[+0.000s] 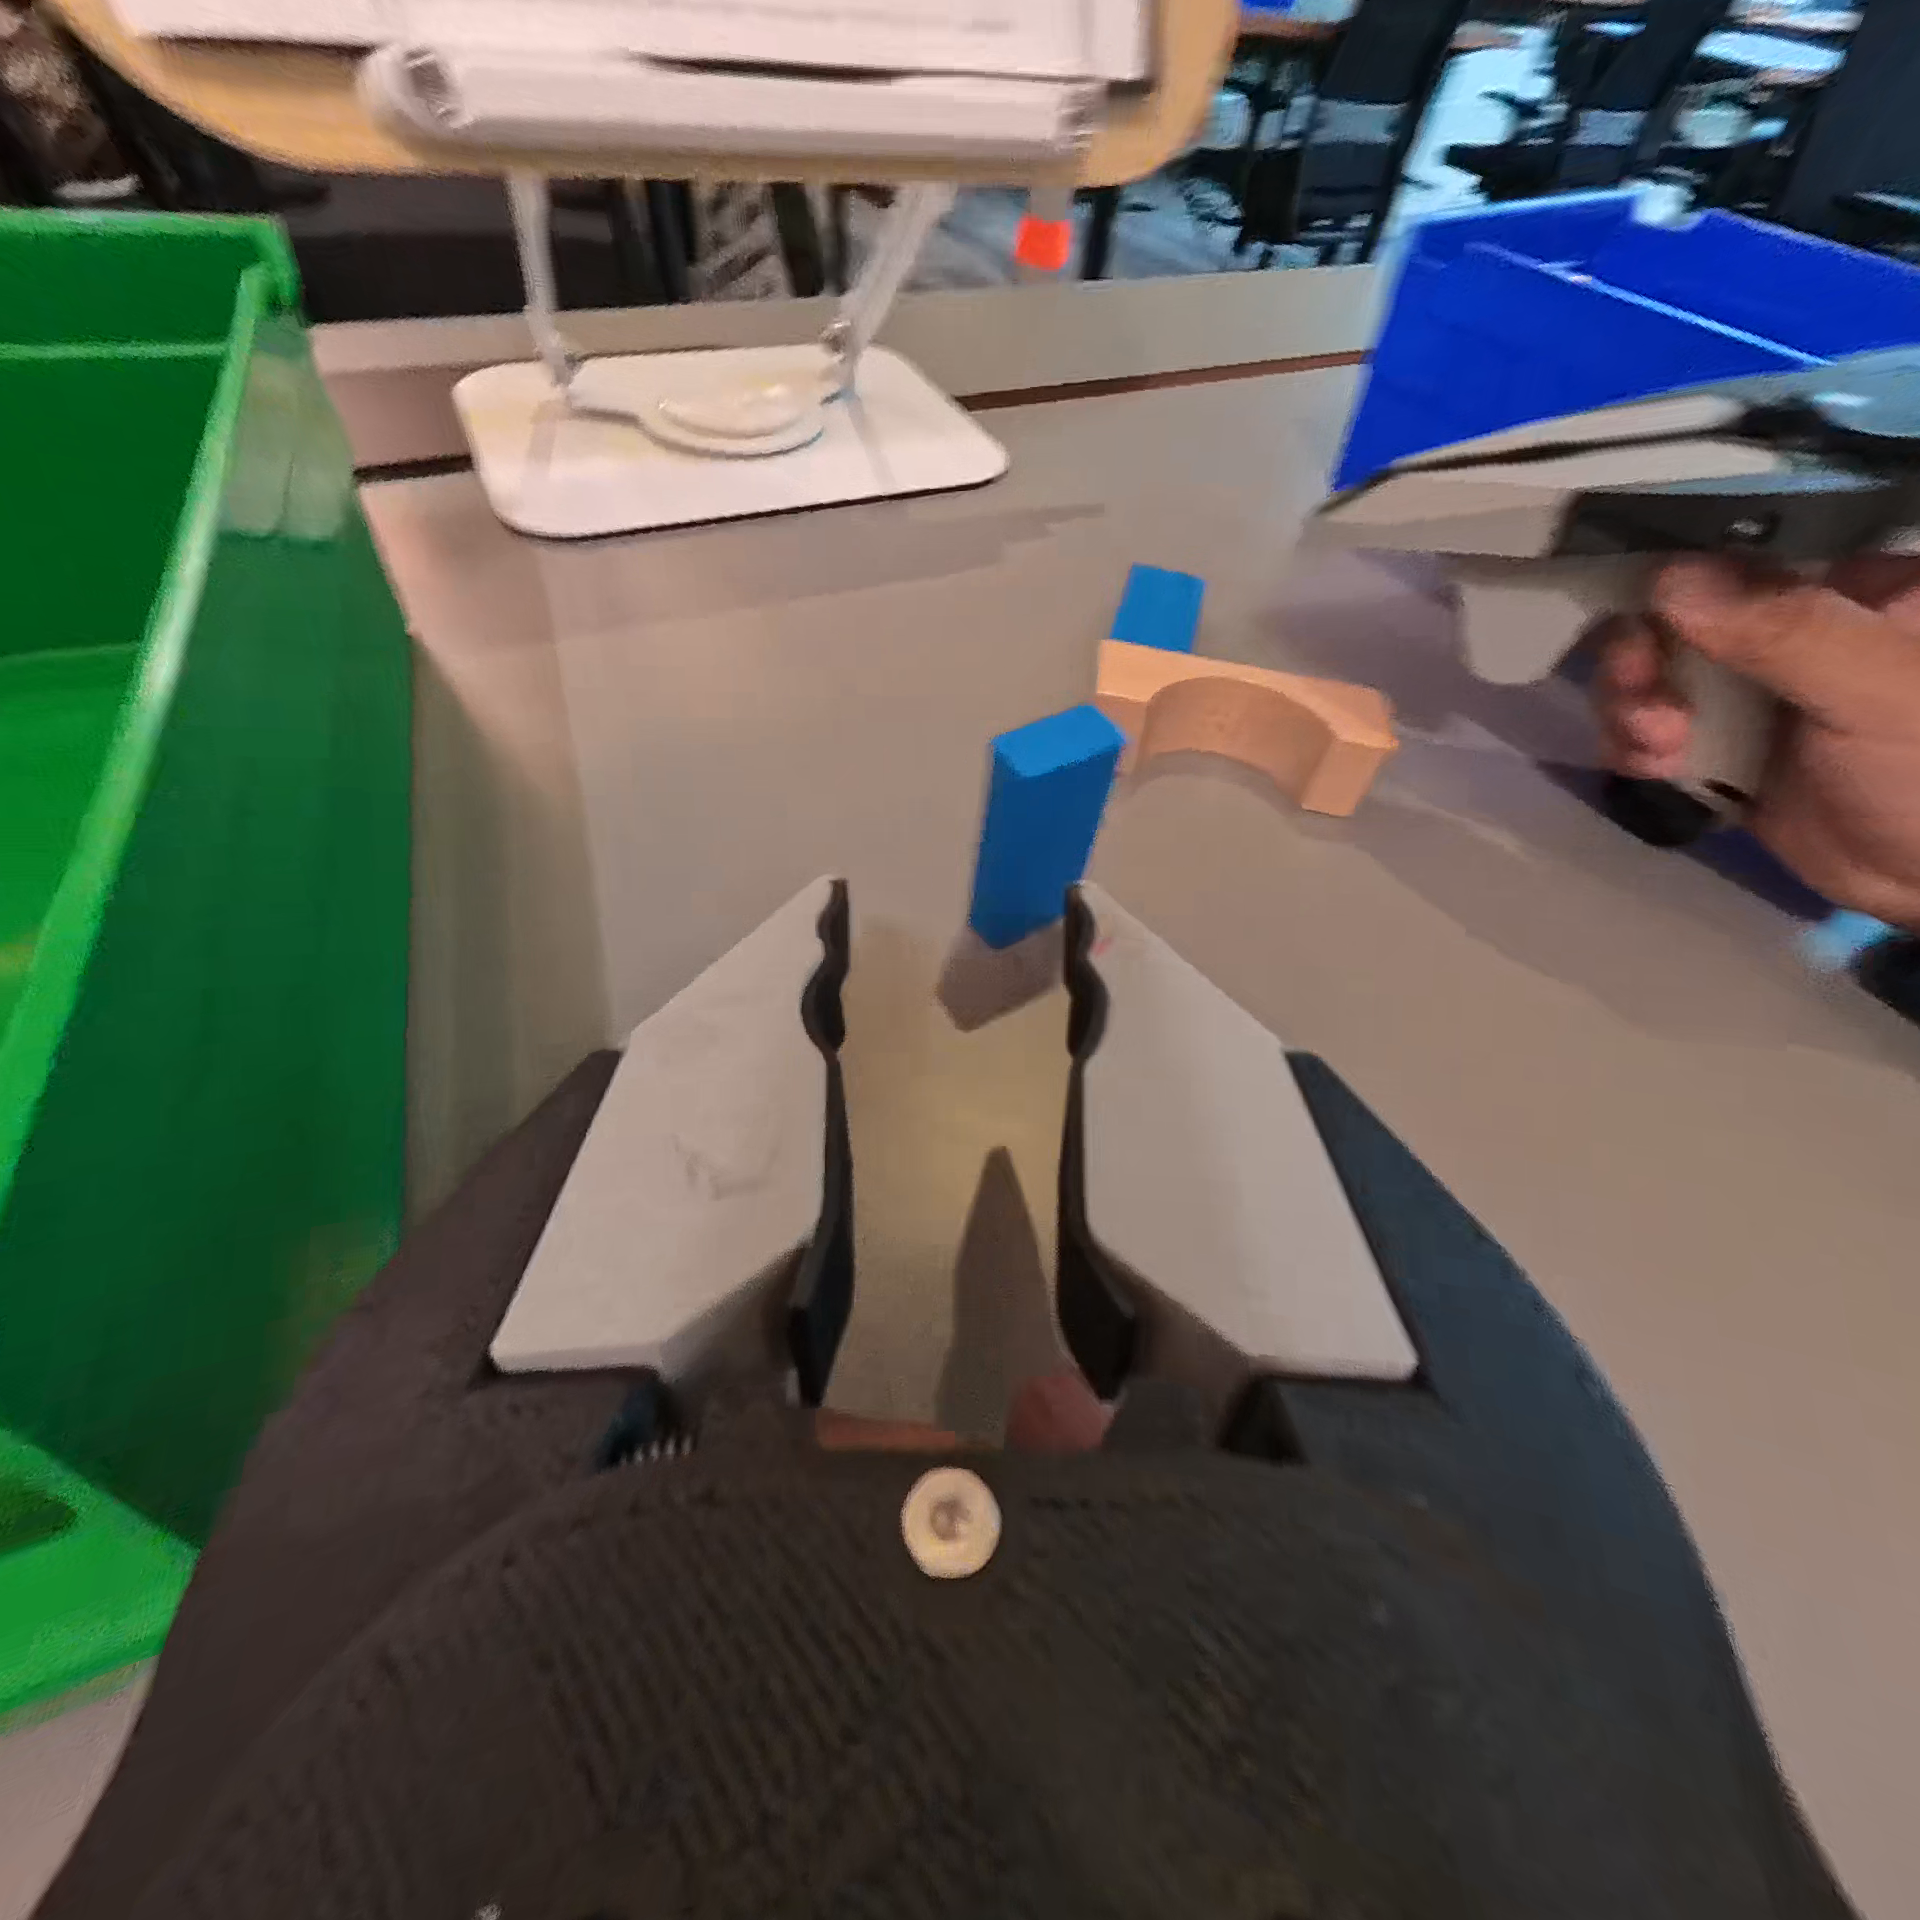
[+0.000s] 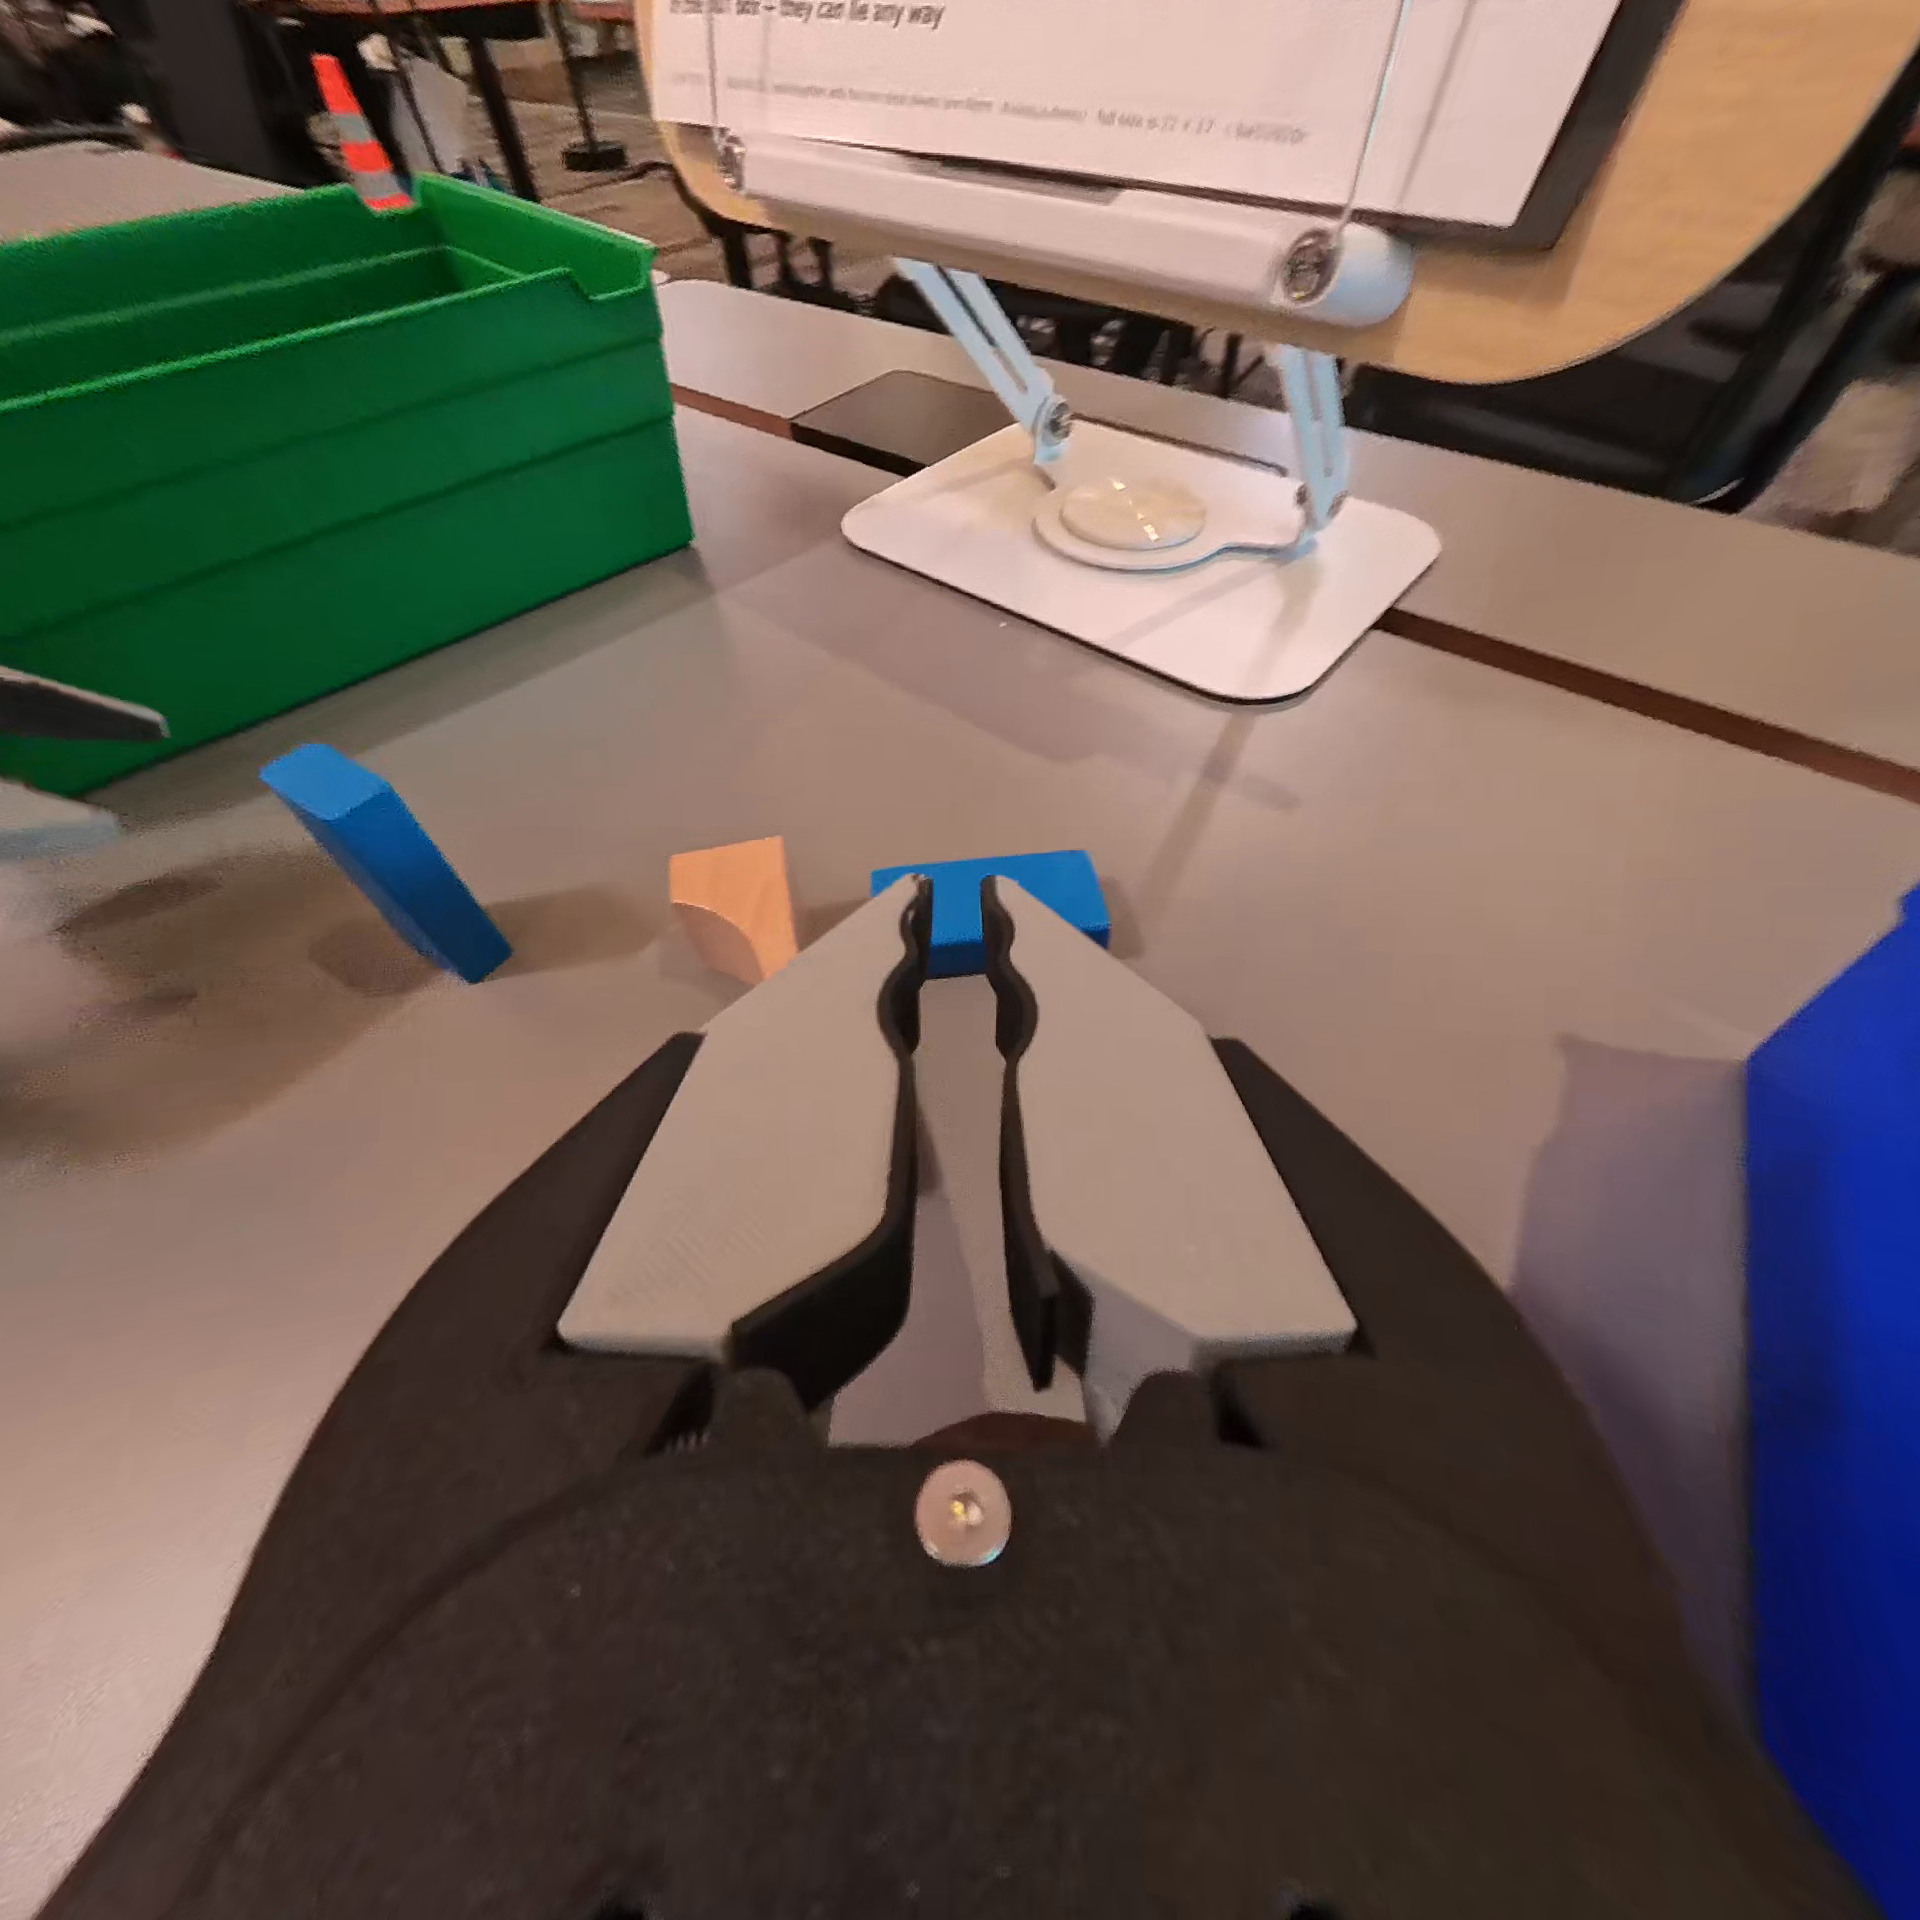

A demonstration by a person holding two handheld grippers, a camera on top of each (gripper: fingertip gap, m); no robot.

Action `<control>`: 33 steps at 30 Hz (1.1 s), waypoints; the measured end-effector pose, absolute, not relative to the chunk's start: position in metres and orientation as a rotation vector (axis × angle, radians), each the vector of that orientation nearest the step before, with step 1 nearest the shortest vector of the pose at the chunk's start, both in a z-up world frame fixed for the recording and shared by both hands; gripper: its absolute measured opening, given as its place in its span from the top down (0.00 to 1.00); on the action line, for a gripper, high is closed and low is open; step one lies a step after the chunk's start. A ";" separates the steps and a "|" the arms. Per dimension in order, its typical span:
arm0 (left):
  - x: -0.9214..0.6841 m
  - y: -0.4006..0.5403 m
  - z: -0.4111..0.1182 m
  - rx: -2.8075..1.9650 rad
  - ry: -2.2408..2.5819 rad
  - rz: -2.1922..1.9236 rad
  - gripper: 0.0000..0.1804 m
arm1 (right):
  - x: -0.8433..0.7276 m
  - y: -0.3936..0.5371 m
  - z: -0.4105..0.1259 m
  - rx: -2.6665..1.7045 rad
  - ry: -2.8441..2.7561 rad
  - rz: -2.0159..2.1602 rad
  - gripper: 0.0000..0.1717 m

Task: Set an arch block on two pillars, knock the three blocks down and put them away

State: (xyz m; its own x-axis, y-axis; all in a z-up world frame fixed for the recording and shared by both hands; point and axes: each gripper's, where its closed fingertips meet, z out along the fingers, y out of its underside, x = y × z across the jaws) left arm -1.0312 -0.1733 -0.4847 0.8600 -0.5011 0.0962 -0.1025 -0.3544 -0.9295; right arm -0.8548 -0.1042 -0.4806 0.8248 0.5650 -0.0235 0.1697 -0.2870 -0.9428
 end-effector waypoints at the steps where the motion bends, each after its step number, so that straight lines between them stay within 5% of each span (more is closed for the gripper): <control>1: -1.038 -0.165 -0.485 -1.919 0.389 -0.408 0.80 | -0.854 -0.104 -0.480 -1.849 -0.552 0.399 0.96; 9: -1.014 -0.129 -0.496 -1.984 0.438 -0.364 0.99 | -0.856 -0.105 -0.479 -1.827 -0.572 0.335 0.97; 16: -0.949 -0.180 -0.473 -1.653 0.886 -0.398 1.00 | -0.857 -0.106 -0.478 -1.826 -0.569 0.338 0.97; 33: -0.983 -0.167 -0.476 -1.758 0.687 -0.342 0.77 | -0.864 -0.118 -0.483 -1.852 -0.606 0.379 0.85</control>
State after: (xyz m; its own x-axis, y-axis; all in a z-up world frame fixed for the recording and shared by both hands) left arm -0.9827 -0.1669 -0.4756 0.7856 -0.6075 -0.1176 -0.2724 -0.1689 -0.9472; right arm -0.8637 -0.1181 -0.4831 0.8182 0.5742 0.0300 0.2252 -0.2720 -0.9356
